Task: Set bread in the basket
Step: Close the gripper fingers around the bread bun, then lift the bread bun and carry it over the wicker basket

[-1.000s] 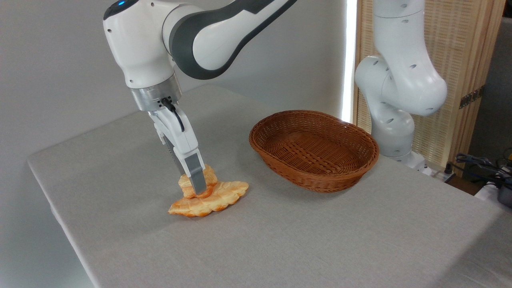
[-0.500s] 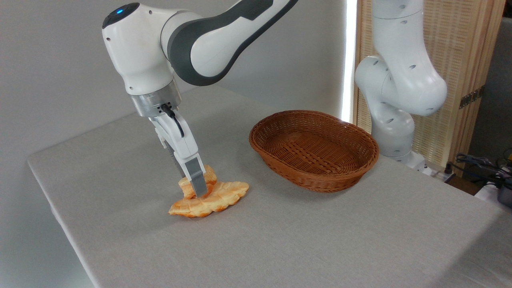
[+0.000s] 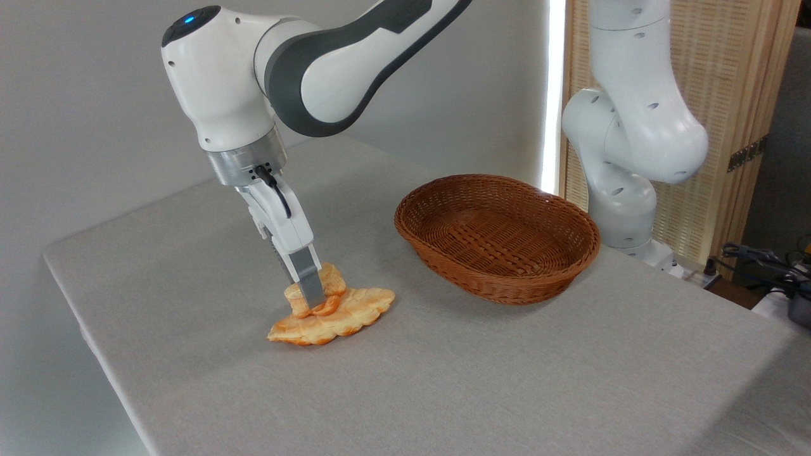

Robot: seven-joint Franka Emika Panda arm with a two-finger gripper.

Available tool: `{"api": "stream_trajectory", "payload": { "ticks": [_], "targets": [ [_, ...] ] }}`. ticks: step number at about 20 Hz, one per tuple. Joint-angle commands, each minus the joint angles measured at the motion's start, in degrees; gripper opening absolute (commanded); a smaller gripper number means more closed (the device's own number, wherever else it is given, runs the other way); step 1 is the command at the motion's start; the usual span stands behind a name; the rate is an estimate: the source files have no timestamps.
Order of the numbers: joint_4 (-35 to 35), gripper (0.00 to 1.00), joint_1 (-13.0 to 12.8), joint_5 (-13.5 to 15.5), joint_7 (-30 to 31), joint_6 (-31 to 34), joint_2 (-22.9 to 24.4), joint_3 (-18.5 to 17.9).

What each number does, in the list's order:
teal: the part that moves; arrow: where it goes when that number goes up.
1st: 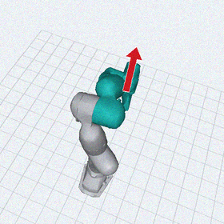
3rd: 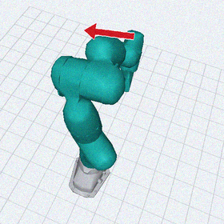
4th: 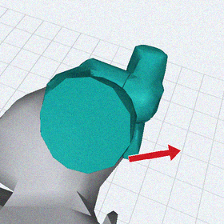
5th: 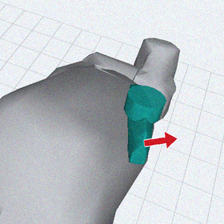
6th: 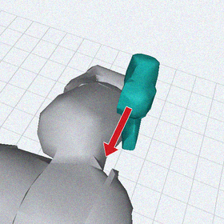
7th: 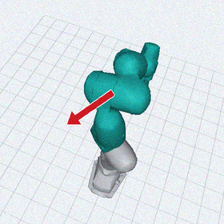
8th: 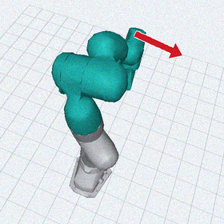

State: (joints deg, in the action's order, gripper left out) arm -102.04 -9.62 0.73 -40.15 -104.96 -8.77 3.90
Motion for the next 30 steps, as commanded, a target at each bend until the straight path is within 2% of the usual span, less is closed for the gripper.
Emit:
{"api": "stream_trajectory", "payload": {
  "ticks": [1,23,30],
  "targets": [
    [0.6,0.59,-0.1,-0.8,-0.8,0.6,-0.1,-0.4],
    [-0.1,0.59,0.0,-0.3,-0.3,0.8,5.2,-0.4],
    [-3.4,0.59,-0.1,-0.1,0.1,6.9,13.2,0.0]
  ]
}}
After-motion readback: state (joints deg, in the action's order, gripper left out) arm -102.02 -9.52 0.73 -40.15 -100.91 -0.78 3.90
